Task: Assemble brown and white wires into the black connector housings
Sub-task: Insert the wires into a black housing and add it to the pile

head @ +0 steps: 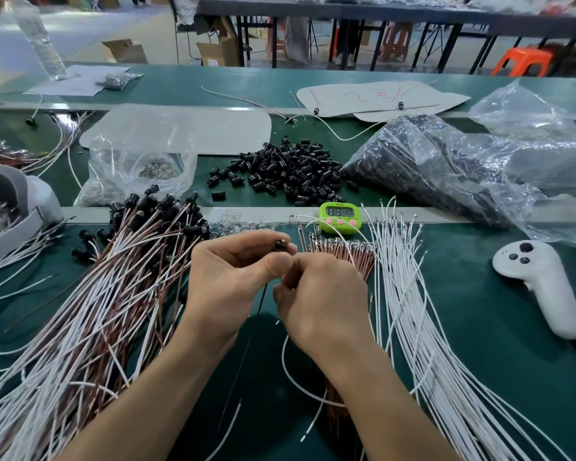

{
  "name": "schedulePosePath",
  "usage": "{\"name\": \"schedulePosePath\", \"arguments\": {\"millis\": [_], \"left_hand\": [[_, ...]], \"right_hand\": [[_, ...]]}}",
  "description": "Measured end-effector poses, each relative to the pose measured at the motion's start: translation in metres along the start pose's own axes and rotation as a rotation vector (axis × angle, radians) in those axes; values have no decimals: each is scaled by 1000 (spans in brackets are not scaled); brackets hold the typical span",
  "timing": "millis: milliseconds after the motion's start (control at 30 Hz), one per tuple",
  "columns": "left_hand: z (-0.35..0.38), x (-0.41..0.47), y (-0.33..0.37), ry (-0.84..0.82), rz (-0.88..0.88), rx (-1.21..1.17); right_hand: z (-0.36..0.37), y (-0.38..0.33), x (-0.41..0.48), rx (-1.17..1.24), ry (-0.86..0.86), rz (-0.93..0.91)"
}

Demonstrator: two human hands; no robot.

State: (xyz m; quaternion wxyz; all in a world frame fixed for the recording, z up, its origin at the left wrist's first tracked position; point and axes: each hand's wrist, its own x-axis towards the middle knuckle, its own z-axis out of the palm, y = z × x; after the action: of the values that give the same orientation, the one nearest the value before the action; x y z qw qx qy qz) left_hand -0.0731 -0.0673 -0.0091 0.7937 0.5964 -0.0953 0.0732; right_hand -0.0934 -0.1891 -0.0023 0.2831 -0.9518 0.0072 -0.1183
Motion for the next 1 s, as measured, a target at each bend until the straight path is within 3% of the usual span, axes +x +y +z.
{"name": "schedulePosePath", "arguments": {"millis": [267,467,633,1000], "left_hand": [[-1,0,0,-36,22,-29],[0,-1,4,-43,5,-59],[-2,0,4,-27,29,-1],[0,0,5,11,18,87]], "right_hand": [[8,5,2,-40,-30,32],[3,13,6,579,-189,-79],[7,16,8,856,-196,-3],[8,18,10,932,-128,9]]}}
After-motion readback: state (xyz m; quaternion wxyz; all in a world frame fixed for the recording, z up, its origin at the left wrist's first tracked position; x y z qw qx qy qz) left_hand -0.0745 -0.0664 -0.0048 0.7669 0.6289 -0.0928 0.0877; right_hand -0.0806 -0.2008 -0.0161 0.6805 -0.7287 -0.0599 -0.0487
